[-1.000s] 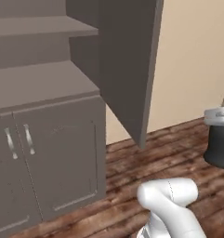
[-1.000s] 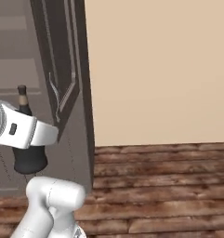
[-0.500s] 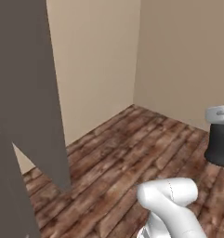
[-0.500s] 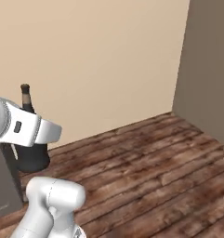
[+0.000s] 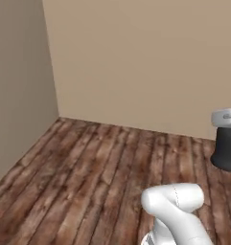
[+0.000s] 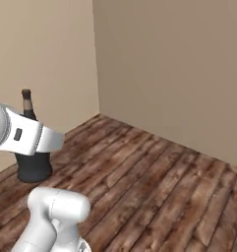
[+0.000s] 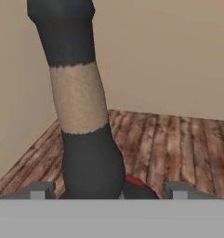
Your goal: There is a bowl on the dining counter. Grab a lemon wedge from the fridge and place it in the bowl. Then get the liquor bottle and glass cup from the cabinet and place them next to the bowl.
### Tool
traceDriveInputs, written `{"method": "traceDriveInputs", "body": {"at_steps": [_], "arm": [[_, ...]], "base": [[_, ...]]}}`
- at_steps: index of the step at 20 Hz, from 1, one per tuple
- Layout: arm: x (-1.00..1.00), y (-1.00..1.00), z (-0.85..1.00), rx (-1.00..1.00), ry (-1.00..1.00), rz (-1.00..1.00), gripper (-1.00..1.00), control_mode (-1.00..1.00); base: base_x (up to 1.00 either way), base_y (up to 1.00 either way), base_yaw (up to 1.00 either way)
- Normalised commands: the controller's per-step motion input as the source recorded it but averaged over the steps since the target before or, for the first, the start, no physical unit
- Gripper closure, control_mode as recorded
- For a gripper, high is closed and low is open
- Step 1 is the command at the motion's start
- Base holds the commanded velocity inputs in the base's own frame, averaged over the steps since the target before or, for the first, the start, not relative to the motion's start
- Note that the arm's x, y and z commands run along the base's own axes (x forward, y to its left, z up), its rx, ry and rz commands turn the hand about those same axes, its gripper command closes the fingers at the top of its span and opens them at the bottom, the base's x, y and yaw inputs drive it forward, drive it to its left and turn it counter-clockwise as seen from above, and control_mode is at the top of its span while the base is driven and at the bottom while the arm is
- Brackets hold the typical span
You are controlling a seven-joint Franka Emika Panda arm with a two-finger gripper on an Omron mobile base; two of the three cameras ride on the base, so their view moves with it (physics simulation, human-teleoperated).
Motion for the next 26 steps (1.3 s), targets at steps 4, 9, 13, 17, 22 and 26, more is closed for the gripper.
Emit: {"method": "traceDriveInputs", "body": {"at_steps": [4, 9, 13, 17, 22, 26], "arm": [[0.0, 0.0, 0.0, 0.0, 0.0, 0.0, 1.0, 1.0], [0.0, 0.0, 0.0, 0.0, 0.0, 0.0, 1.0, 1.0], [0.0, 0.0, 0.0, 0.0, 0.0, 0.0, 1.0, 1.0], [0.0, 0.0, 0.0, 0.0, 0.0, 0.0, 1.0, 1.0], [0.0, 0.0, 0.0, 0.0, 0.0, 0.0, 1.0, 1.0], [0.0, 0.0, 0.0, 0.0, 0.0, 0.0, 1.0, 1.0]], "base": [[0.66, -0.01, -0.63], [0.69, -0.03, -0.65], [0.65, -0.05, -0.71], [0.63, -0.05, -0.72], [0.66, -0.04, -0.72], [0.73, 0.0, -0.72]]}}
